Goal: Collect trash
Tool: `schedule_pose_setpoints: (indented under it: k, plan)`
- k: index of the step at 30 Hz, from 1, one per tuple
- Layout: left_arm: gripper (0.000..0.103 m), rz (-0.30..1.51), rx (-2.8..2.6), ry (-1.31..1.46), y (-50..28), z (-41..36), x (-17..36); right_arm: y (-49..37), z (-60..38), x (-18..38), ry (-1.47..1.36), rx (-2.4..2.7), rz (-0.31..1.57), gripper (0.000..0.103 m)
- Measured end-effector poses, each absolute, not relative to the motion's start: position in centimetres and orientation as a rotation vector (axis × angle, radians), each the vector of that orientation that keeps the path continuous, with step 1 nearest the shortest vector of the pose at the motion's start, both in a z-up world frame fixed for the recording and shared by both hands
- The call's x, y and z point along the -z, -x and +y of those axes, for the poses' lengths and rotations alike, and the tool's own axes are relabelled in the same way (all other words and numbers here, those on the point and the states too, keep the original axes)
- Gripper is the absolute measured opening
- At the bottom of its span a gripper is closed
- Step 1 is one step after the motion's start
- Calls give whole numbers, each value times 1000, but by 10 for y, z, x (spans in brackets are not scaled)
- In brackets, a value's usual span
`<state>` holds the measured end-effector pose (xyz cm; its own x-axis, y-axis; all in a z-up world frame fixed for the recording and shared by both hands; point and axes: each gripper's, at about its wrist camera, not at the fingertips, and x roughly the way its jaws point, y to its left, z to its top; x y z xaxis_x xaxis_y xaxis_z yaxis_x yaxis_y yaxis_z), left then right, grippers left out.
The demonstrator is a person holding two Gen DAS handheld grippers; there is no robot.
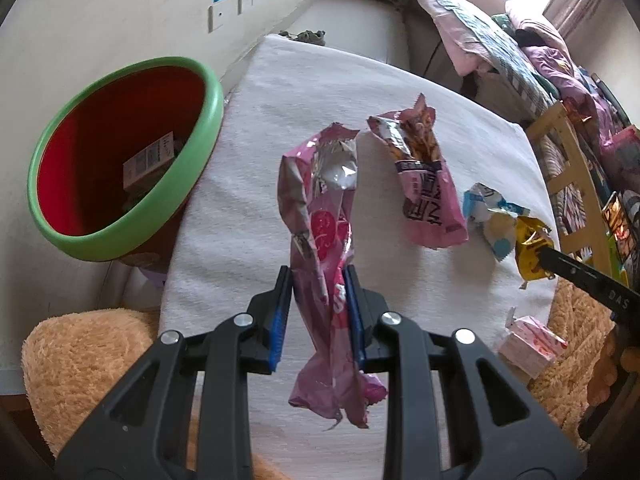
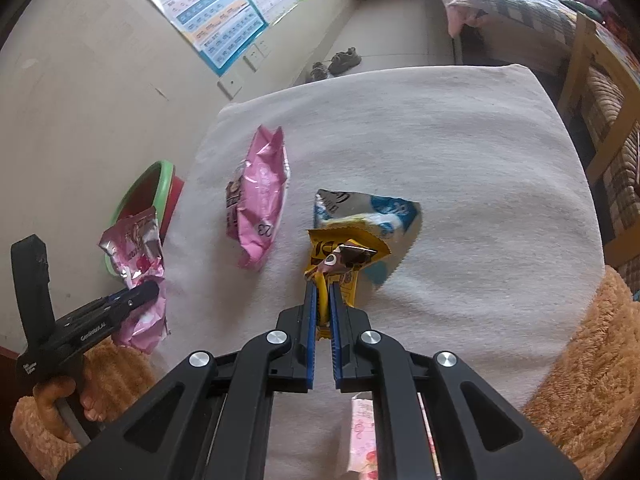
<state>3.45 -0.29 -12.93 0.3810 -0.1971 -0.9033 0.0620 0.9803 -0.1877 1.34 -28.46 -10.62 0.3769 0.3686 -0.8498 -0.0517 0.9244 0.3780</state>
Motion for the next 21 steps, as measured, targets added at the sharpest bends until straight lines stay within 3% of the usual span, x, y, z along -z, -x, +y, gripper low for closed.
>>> schedule_pose_setpoints:
  k: [21]
  plan:
    - [25, 1135, 55, 236, -37, 55, 129, -12, -230, 104, -203, -380, 1192, 6]
